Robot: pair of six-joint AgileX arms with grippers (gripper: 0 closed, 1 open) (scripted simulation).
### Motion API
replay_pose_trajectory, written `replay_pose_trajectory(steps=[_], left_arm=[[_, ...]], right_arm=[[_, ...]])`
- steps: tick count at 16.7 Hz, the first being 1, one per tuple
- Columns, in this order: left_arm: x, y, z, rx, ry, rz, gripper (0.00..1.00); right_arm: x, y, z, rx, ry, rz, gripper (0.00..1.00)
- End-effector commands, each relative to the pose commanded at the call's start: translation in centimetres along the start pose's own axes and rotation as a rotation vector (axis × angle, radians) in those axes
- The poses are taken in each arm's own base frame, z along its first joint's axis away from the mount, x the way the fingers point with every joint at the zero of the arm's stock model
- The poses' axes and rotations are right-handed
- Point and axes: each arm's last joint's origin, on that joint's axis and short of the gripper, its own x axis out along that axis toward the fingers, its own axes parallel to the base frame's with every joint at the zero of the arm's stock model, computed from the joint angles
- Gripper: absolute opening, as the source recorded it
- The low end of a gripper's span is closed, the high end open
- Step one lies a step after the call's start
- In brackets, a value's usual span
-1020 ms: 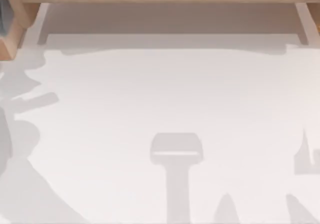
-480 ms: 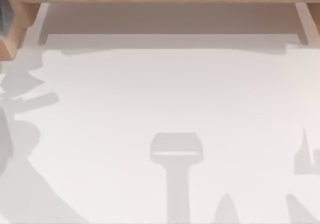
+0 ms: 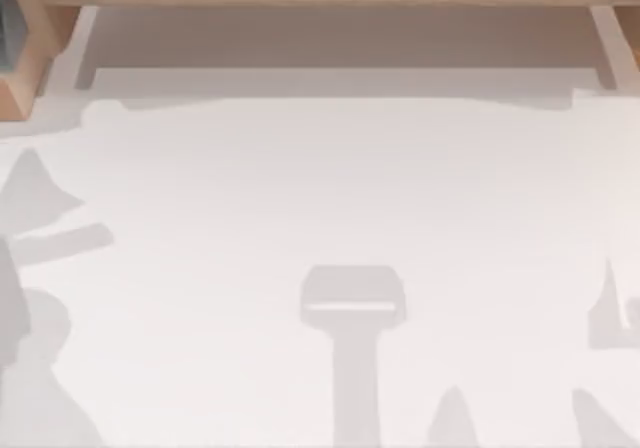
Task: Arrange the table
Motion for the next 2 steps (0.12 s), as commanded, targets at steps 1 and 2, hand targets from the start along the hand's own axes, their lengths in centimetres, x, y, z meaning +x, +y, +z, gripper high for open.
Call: replay_pose_trajectory(steps=[1,2], left_arm=[[-0.34,-0.42,0.09,-0.002,-0.004,-0.008,1.0],[-0.48,-0.68,0.14,-0.004,-0.006,-0.014,1.0]], right_arm=[[0.0,0.0,0.0,0.0,0.0,0.0,1.0],[0.0,0.0,0.0,0.0,0.0,0.0,1.0]])
